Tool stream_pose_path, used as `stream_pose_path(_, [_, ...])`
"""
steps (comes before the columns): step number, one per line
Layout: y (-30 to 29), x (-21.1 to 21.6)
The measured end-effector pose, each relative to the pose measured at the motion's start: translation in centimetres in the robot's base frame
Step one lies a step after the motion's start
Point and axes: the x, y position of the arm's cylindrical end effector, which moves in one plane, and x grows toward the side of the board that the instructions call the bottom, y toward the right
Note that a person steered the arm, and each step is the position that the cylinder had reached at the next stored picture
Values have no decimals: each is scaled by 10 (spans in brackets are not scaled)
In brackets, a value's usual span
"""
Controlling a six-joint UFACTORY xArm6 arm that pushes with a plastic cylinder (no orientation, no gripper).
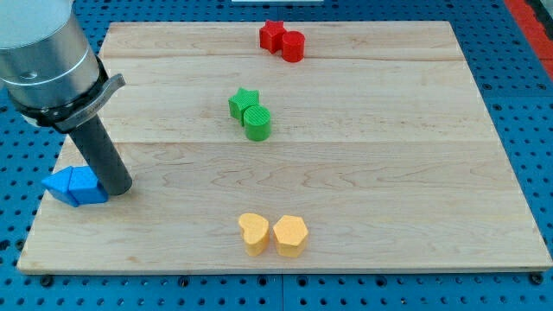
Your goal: Move your arm left to the red star
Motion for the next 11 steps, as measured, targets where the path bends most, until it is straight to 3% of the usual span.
stream_pose_path(1, [2, 0])
stream_pose_path(2, [45, -11])
stream_pose_path(3, [85, -39])
stream_pose_path(4, [85, -91])
stream_pose_path(7, [-9, -156])
stream_pose_path(11, [101, -294])
